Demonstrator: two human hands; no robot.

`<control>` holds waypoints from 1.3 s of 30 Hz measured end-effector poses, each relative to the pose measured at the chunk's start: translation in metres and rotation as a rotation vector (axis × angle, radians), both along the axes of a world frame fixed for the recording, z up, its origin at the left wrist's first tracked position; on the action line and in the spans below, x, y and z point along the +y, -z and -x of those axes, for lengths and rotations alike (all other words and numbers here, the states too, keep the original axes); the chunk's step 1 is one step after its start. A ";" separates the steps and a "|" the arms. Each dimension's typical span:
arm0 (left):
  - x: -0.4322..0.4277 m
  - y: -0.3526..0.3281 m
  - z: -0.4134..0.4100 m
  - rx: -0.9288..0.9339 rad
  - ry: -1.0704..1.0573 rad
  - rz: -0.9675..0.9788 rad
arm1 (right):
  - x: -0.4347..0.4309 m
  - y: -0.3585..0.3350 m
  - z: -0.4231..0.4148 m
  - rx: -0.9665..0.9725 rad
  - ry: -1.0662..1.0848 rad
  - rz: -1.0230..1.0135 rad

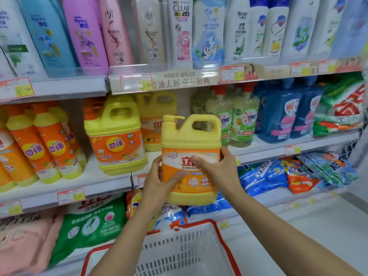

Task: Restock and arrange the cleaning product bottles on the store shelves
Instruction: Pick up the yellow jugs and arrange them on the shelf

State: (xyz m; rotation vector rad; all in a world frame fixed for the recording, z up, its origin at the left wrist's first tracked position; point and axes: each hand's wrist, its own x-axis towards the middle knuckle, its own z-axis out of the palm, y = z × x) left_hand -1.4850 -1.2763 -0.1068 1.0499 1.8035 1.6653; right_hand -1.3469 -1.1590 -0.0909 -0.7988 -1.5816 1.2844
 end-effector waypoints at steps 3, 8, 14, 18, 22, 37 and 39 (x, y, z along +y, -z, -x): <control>0.003 0.016 -0.036 -0.114 -0.107 -0.034 | 0.004 0.007 -0.022 -0.103 -0.036 0.094; 0.008 0.020 -0.078 -0.191 -0.237 0.044 | 0.008 0.017 -0.073 -0.079 -0.245 0.303; 0.012 0.019 -0.103 -0.455 -0.182 0.226 | 0.002 0.042 -0.118 -0.026 -0.288 0.420; 0.008 0.028 -0.114 -0.522 -0.071 0.402 | 0.002 0.047 -0.133 -0.045 -0.234 0.552; 0.006 0.038 -0.116 -0.584 -0.037 0.458 | 0.007 0.050 -0.139 -0.129 -0.172 0.576; -0.002 0.043 -0.111 -0.120 -0.152 0.282 | -0.009 0.066 -0.114 0.089 -0.182 0.347; -0.001 0.038 -0.123 -0.135 -0.096 0.243 | -0.016 0.068 -0.107 -0.004 -0.149 0.150</control>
